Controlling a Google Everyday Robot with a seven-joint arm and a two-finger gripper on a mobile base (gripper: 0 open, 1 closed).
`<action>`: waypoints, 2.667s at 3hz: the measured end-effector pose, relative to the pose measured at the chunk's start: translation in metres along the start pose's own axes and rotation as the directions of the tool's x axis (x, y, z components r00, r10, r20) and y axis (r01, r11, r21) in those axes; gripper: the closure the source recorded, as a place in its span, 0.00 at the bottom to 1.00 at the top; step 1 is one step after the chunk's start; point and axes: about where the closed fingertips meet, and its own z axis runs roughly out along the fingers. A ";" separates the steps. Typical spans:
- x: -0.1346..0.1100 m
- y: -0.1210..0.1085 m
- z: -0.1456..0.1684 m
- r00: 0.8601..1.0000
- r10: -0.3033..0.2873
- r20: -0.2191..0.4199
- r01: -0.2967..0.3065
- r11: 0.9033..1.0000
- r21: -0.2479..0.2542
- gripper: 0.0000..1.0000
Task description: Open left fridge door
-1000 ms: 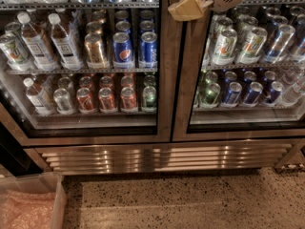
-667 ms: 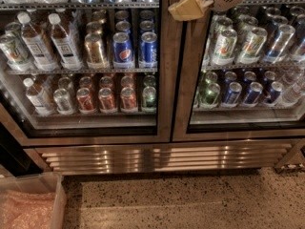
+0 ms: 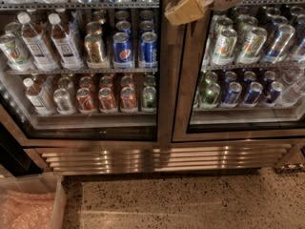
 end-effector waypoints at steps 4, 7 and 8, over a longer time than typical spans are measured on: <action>0.002 0.007 -0.049 1.000 0.008 -0.019 -0.004 0.982 0.189 0.11; 0.008 0.010 -0.068 0.999 -0.026 -0.036 0.033 0.979 0.202 0.00; 0.011 0.019 -0.089 0.994 -0.089 -0.070 0.099 0.983 0.157 0.00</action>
Offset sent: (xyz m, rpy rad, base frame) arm 0.0012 -0.0003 0.0072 0.0163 -0.0393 0.0075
